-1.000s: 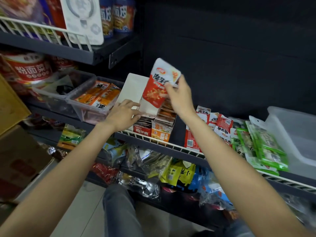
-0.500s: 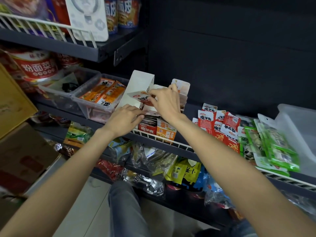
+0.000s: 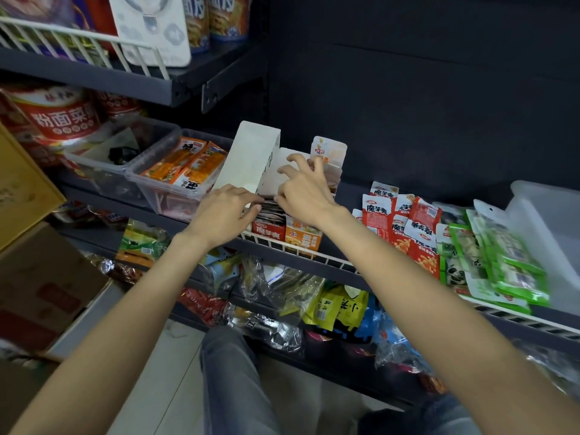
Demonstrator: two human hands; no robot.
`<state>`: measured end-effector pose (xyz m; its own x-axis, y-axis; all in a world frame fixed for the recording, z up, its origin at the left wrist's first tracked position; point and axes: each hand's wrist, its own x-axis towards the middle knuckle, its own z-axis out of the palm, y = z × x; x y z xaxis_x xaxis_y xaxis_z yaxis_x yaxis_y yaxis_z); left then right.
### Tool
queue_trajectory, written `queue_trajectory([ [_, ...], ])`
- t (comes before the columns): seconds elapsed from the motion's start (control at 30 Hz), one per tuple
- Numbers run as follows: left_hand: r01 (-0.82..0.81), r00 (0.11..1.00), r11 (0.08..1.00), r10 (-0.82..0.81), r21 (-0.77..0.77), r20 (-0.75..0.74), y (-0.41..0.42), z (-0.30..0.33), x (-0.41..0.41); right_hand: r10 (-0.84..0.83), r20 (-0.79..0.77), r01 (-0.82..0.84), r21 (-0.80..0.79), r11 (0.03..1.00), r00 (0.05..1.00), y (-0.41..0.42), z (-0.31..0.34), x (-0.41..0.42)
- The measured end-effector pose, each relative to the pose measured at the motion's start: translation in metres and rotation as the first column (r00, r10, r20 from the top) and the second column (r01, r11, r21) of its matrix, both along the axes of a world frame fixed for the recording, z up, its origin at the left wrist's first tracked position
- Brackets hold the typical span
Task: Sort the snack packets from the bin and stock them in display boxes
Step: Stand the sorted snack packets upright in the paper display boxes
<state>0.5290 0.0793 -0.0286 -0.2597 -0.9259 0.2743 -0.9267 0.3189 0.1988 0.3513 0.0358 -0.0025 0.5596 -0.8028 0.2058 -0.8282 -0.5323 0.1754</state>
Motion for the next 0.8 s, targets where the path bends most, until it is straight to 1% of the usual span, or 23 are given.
queue_trajectory([
  [0.03, -0.016, 1.000, 1.000, 0.016, 0.012, -0.013, 0.003, 0.007, -0.002, 0.007, 0.003, -0.007, 0.072, 0.997, 1.000, -0.001, 0.002, -0.005],
  [0.07, -0.035, 0.998, 0.999, 0.036, 0.015, -0.041, 0.007, 0.014, -0.005, 0.014, 0.042, -0.020, 0.145, 0.989, 0.999, 0.000, 0.005, -0.011],
  [0.1, -0.052, 0.995, 0.999, 0.051, -0.003, -0.084, 0.013, 0.022, -0.010, 0.013, 0.127, -0.039, 0.198, 0.980, 0.992, 0.001, 0.007, -0.021],
  [0.13, -0.063, 0.989, 0.997, 0.055, -0.048, -0.138, 0.020, 0.030, -0.017, 0.006, 0.245, -0.059, 0.209, 0.976, 0.970, 0.005, 0.009, -0.033],
  [0.17, -0.064, 0.979, 0.992, 0.041, -0.110, -0.199, 0.029, 0.036, -0.027, -0.005, 0.373, -0.068, 0.184, 0.981, 0.928, 0.012, 0.009, -0.048],
  [0.23, -0.023, 0.941, 0.977, -0.051, -0.213, -0.336, 0.045, 0.046, -0.053, -0.038, 0.612, -0.053, 0.130, 0.990, 0.790, 0.030, 0.006, -0.082],
  [0.27, 0.013, 0.912, 0.973, -0.107, -0.232, -0.397, 0.050, 0.047, -0.070, -0.078, 0.694, -0.026, 0.139, 0.990, 0.715, 0.039, 0.002, -0.100],
  [0.3, 0.058, 0.884, 0.971, -0.159, -0.234, -0.439, 0.054, 0.045, -0.088, -0.139, 0.739, 0.015, 0.171, 0.985, 0.659, 0.048, -0.004, -0.118],
  [0.33, 0.111, 0.863, 0.967, -0.208, -0.229, -0.460, 0.054, 0.041, -0.106, -0.204, 0.747, 0.069, 0.208, 0.976, 0.632, 0.055, -0.012, -0.136],
  [0.37, 0.165, 0.848, 0.962, -0.251, -0.219, -0.466, 0.052, 0.032, -0.125, -0.260, 0.723, 0.132, 0.230, 0.964, 0.640, 0.058, -0.022, -0.153],
  [0.43, 0.250, 0.824, 0.958, -0.287, -0.142, -0.489, 0.041, 0.011, -0.161, -0.348, 0.611, 0.262, 0.230, 0.937, 0.711, 0.058, -0.042, -0.184],
  [0.5, 0.293, 0.812, 0.956, -0.260, -0.020, -0.523, 0.021, -0.014, -0.192, -0.416, 0.509, 0.348, 0.228, 0.909, 0.753, 0.053, -0.058, -0.208],
  [0.53, 0.296, 0.826, 0.955, -0.239, 0.032, -0.510, 0.009, -0.026, -0.205, -0.455, 0.459, 0.383, 0.246, 0.891, 0.763, 0.049, -0.064, -0.218],
  [0.63, 0.234, 0.915, 0.958, -0.159, 0.167, -0.371, -0.027, -0.051, -0.235, -0.561, 0.282, 0.474, 0.323, 0.819, 0.778, 0.032, -0.078, -0.240],
  [0.7, 0.182, 0.950, 0.953, -0.107, 0.243, -0.292, -0.045, -0.062, -0.246, -0.594, 0.145, 0.514, 0.367, 0.775, 0.791, 0.016, -0.083, -0.247],
  [0.77, 0.162, 0.980, 0.942, -0.118, 0.295, -0.161, -0.057, -0.071, -0.251, -0.603, 0.035, 0.541, 0.404, 0.738, 0.797, 0.002, -0.088, -0.247],
  [0.8, 0.159, 0.987, 0.938, -0.139, 0.309, -0.084, -0.060, -0.075, -0.252, -0.598, 0.006, 0.540, 0.422, 0.728, 0.801, -0.003, -0.090, -0.245],
])
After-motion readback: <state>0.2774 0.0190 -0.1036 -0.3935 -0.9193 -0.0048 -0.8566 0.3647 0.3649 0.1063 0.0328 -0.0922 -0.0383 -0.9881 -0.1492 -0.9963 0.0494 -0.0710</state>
